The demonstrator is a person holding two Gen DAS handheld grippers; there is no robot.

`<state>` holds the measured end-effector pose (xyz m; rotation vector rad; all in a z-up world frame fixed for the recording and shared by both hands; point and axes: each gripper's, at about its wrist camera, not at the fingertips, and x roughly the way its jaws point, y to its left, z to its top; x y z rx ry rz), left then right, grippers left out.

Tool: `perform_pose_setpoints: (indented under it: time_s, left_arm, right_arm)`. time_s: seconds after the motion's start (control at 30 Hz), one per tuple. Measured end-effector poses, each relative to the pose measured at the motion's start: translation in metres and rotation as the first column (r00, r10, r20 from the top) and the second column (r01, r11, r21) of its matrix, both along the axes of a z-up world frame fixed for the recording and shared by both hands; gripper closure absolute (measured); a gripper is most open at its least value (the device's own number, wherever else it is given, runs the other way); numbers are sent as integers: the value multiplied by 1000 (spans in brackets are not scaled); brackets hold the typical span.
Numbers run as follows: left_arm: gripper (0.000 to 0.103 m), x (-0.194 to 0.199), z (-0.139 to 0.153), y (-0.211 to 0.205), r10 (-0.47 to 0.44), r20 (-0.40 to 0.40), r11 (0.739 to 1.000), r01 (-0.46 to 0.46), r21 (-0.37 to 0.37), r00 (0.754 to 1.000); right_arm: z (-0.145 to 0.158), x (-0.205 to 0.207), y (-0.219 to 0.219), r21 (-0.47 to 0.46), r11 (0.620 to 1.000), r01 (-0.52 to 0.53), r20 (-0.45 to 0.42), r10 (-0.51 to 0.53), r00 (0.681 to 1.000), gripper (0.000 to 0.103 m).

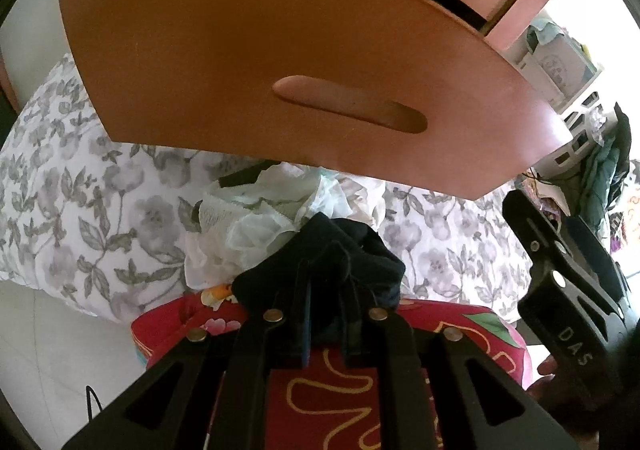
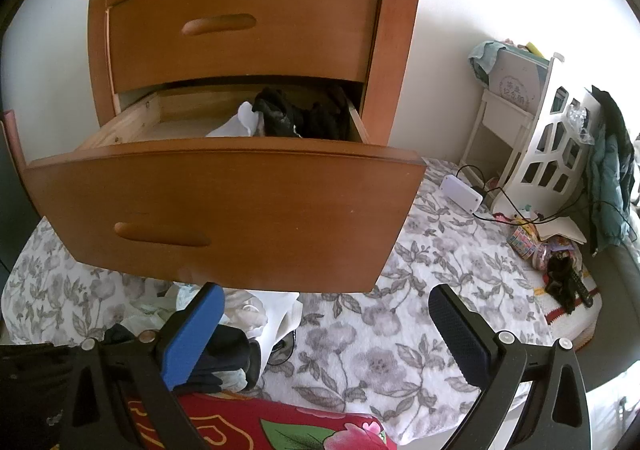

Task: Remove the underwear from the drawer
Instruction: 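Lower the black cloth onto the bedspread beside the other cloths, then open the left tool, releasing the black cloth, and withdraw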

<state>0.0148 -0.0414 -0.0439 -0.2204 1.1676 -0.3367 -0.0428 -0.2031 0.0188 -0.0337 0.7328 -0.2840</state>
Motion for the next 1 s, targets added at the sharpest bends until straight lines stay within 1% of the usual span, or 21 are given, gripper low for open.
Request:
perform_pose_setpoints:
  time_s: [0.37, 0.53, 0.6, 0.67, 0.73, 0.8, 0.83, 0.87, 1.0]
  left_arm:
    - [88, 0, 0, 5, 19, -7, 999, -19, -38, 1000]
    - [81, -2, 4, 7, 27, -4, 999, -27, -45, 1000]
    - [77, -3, 7, 8, 28, 3, 999, -28, -43, 1000]
    - [68, -4, 10, 8, 28, 13, 999, -28, -37, 1000]
    - [62, -5, 13, 9, 25, 25, 999, -24, -34, 999]
    - [54, -6, 17, 9, 28, 37, 999, -27, -31, 999]
    - [47, -6, 18, 10, 32, 42, 999, -30, -30, 999]
    - [43, -6, 20, 11, 38, 50, 999, -36, -29, 998]
    - [36, -6, 22, 14, 60, 55, 998, -59, -22, 997]
  right_arm:
    - [-1, 0, 0, 2, 1000, -2, -5, 2, 1000, 0]
    - [-1, 1, 0, 3, 1000, -3, -8, 3, 1000, 0]
    - [-2, 0, 0, 3, 1000, -3, -8, 3, 1000, 0]
    - [-2, 0, 0, 3, 1000, -3, -8, 3, 1000, 0]
    - [-2, 0, 0, 3, 1000, -3, -8, 3, 1000, 0]
    - [-2, 0, 0, 3, 1000, -3, -8, 3, 1000, 0]
    - [-1, 1, 0, 3, 1000, -3, -8, 3, 1000, 0]
    - [-2, 0, 0, 3, 1000, -3, -8, 3, 1000, 0]
    - [-1, 1, 0, 2, 1000, -3, -9, 3, 1000, 0]
